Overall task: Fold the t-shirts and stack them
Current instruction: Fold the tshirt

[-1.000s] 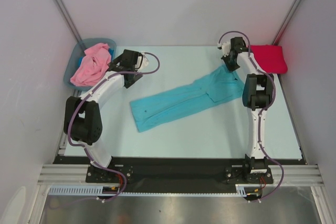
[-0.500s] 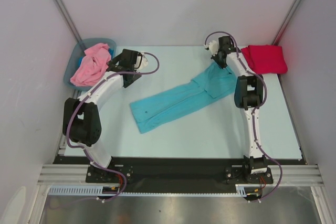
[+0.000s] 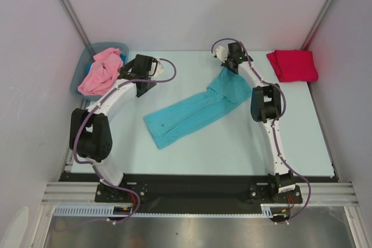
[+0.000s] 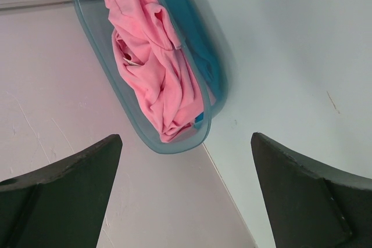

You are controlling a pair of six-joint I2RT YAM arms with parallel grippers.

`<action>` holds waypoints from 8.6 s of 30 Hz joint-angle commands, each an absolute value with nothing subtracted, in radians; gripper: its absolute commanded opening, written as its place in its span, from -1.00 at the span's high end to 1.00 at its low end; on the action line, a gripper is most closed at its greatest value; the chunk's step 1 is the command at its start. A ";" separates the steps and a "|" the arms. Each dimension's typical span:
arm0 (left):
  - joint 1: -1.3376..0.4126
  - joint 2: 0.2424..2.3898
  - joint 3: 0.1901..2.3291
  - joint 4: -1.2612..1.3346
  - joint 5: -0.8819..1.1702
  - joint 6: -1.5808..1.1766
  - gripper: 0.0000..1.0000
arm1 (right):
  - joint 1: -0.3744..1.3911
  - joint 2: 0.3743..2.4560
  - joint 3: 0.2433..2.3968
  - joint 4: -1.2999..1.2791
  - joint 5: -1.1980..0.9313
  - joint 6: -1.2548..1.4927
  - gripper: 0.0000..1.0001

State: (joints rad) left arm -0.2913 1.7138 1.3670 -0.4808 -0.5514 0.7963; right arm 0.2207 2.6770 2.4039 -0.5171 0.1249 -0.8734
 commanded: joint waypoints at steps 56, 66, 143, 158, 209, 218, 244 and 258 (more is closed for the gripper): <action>-0.169 1.450 0.940 -0.256 -0.449 0.577 0.99 | 0.531 2.345 2.365 -1.035 -0.290 -0.604 1.00; -0.120 1.462 1.104 -0.493 -0.295 0.502 -0.71 | 0.439 2.203 2.101 -0.777 -0.001 -0.537 -0.03; -0.576 1.927 1.250 -0.861 0.281 1.002 0.99 | 0.359 1.802 2.164 -0.736 0.611 -1.108 -0.99; -0.765 2.088 1.319 -0.934 0.316 1.028 0.99 | 0.391 1.723 2.140 -0.756 0.574 -1.074 -0.99; -0.316 1.899 1.686 -0.983 0.144 0.640 -0.66 | 0.089 1.999 2.123 -0.930 0.125 -0.646 1.00; -0.295 1.922 1.787 -0.910 -0.053 0.597 -0.99 | 0.041 2.204 2.160 -0.893 0.072 -0.649 1.00; -0.284 1.904 1.899 -0.939 -0.210 0.640 -0.99 | 0.018 2.477 2.250 -0.822 0.064 -0.683 1.00; -0.284 1.875 1.887 -0.957 -0.238 0.650 -0.99 | 0.080 2.572 2.299 -0.723 0.121 -0.753 1.00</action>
State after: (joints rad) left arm -0.2893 1.9362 1.8557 -0.9482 -0.2173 0.6395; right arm 0.0517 2.5324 2.2574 -0.7673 0.1139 -0.7246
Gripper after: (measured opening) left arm 0.996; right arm 0.009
